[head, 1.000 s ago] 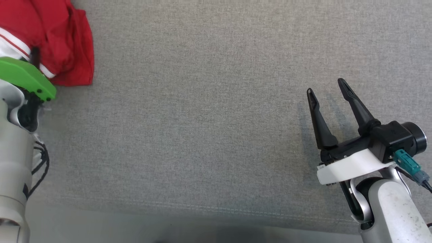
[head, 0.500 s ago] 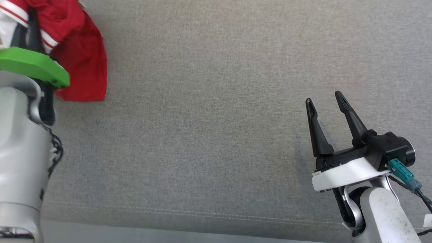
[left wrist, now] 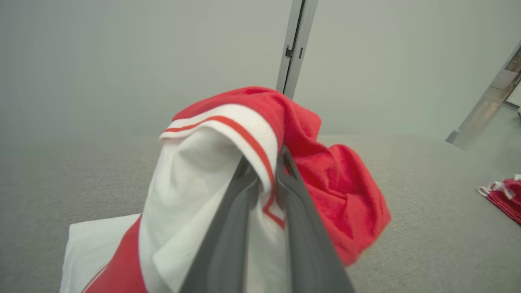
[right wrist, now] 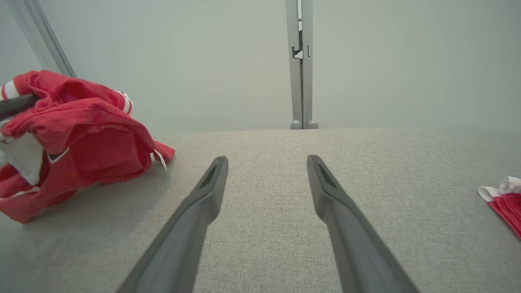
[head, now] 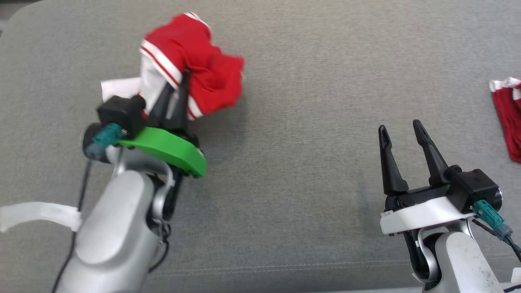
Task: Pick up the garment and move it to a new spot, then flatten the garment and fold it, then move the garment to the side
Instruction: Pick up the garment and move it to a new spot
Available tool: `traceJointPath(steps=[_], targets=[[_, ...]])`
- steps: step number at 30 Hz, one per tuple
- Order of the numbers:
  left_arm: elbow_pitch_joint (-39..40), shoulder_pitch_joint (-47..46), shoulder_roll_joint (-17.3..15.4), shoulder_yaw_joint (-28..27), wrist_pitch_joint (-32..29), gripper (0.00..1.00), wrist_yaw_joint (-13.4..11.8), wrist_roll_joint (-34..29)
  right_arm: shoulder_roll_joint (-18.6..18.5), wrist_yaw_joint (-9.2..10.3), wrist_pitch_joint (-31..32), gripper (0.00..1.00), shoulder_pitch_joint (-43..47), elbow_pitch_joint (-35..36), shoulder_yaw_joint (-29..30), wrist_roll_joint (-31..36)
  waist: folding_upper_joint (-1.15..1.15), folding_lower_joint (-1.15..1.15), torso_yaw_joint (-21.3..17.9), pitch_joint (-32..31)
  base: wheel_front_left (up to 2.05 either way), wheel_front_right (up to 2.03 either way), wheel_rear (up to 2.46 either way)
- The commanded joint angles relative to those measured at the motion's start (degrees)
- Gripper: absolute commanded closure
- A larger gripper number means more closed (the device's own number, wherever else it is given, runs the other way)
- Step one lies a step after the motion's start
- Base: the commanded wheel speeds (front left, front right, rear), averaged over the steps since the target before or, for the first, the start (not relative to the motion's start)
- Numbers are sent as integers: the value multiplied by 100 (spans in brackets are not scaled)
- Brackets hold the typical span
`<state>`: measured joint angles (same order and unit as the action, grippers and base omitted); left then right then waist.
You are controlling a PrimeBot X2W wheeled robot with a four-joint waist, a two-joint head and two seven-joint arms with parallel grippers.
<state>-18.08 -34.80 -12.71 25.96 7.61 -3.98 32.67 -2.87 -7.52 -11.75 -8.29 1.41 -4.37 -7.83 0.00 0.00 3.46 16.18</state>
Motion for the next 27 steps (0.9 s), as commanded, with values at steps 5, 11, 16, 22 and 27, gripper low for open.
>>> traceJointPath(steps=[5, 11, 16, 22, 27], targets=[[845, 421, 111, 480, -539, 100, -115, -111, -7, 6, -159, 0, -13, -115, -18, -215, 0, 0, -703, -79, 0, 0, 0], [1049, 395, 191, 735, -793, 100, -163, -230, -6, 6, -231, 0, -80, -209, -85, -345, 0, 0, -1270, 18, 0, 0, 0], [923, 204, 232, 931, -989, 100, -124, -309, -5, 6, -293, 0, -76, -282, -127, -450, 0, 0, -1855, 171, 0, 0, 0], [550, -15, 329, 1075, -1069, 100, -114, -395, -3, 6, -341, 0, -14, -360, -113, -620, 0, 0, -2429, 341, 0, 0, 0], [245, -160, 419, 1176, -1058, 0, -6, -379, -4, 6, -342, 0, -6, -396, -147, -691, 0, 0, -2566, 395, 0, 0, 0]])
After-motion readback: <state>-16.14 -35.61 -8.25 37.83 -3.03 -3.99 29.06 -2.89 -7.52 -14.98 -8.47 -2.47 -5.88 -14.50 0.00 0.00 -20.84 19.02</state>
